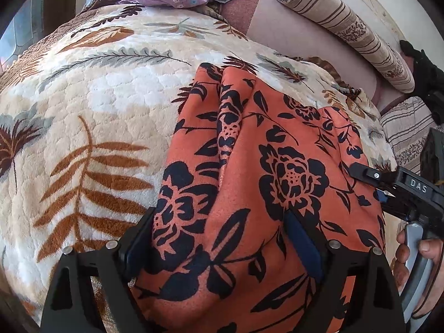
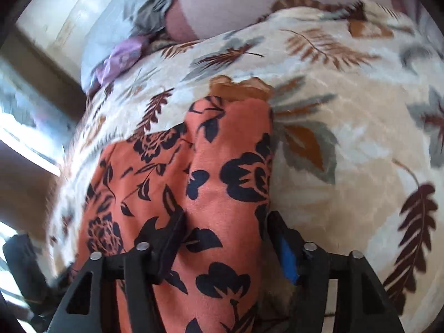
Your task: Fold small clothes
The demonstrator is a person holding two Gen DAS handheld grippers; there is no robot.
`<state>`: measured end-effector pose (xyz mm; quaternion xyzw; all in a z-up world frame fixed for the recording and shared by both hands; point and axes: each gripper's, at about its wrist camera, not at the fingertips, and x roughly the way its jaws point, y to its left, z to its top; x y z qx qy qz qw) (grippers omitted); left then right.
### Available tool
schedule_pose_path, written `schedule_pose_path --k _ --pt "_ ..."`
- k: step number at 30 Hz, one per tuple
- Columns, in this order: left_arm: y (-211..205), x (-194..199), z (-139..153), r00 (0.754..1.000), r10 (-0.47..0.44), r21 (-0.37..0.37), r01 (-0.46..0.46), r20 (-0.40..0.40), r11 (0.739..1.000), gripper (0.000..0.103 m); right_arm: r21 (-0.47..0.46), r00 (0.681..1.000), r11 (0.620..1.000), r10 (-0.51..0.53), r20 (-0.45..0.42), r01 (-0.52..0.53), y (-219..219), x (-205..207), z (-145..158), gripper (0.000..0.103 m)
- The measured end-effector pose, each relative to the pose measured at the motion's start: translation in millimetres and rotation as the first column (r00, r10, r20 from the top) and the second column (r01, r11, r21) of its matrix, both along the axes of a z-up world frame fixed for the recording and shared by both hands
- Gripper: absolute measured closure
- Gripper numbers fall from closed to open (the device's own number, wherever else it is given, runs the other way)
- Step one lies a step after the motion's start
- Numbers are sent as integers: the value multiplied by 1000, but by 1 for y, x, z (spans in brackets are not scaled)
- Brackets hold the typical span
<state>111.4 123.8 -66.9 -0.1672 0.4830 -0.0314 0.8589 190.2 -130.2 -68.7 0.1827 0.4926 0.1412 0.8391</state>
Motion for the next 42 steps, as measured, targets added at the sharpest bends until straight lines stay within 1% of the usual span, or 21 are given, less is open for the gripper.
schedule_pose_path --k 4,6,8,10,12,13,15,16,17,18,20,21,24,26,27,28,31,36,39,41,42 --pt "2 -2 -1 1000 11 -2 -11 10 1000 12 -29 993 999 16 115 -13 -4 -41 31 35" --pt "1 -5 -2 1000 13 5 -13 18 1000 12 5 985 999 40 166 -41 -2 -63 49 34" --pt "1 -8 -2 1000 15 2 -15 28 1000 12 65 976 992 94 197 -108 1 -81 57 26" --pt "5 -14 1 999 30 -16 -29 42 999 17 131 969 975 155 191 -181 11 -95 50 18" --pt "18 -30 11 994 70 -80 -64 78 995 33 170 972 960 207 114 -225 22 -97 21 15" --pt "26 -40 18 991 90 -117 -78 99 990 35 176 980 964 189 70 -198 22 -97 4 15" --pt "42 -61 25 986 119 -176 -98 116 980 35 225 981 960 141 131 -168 14 -106 2 15" --pt "45 -68 18 992 112 -166 -100 62 981 35 241 983 957 134 126 -161 13 -109 4 15" --pt "48 -70 2 996 83 -175 -89 -38 981 35 250 984 955 132 116 -158 12 -108 4 15" --pt "50 -73 -9 994 68 -226 -85 -81 970 36 251 984 954 140 112 -165 12 -105 3 15" --pt "52 -76 0 995 48 -215 -65 -85 974 44 251 981 951 160 107 -182 12 -102 2 15" --pt "55 -77 2 994 49 -246 -72 -100 967 52 260 981 947 166 103 -187 11 -100 2 15" --pt "61 -86 20 995 74 -276 -88 -63 957 55 285 981 939 173 90 -192 4 -98 2 15" --pt "65 -87 36 996 86 -273 -85 -8 958 45 307 981 933 163 106 -188 -4 -102 7 15" --pt "66 -83 43 996 89 -279 -82 15 957 26 309 981 933 152 120 -182 -8 -103 9 15" --pt "68 -76 48 995 90 -286 -76 37 955 16 307 982 936 134 136 -170 -15 -105 12 15" --pt "69 -39 53 997 54 -292 -34 59 956 14 310 985 944 71 156 -117 -40 -102 17 15" --pt "55 15 16 998 -30 -331 11 -52 943 16 359 997 933 -25 73 -3 -76 -72 -1 15" --pt "45 20 -9 991 -75 -338 35 -109 941 16 387 999 922 -20 25 9 -77 -54 -15 15" --pt "41 14 -9 994 -78 -315 52 -70 948 16 386 1000 922 9 1 -9 -67 -42 -24 15" --pt "38 14 -7 994 -88 -291 64 -71 955 21 388 999 921 31 -11 -24 -60 -37 -27 15"
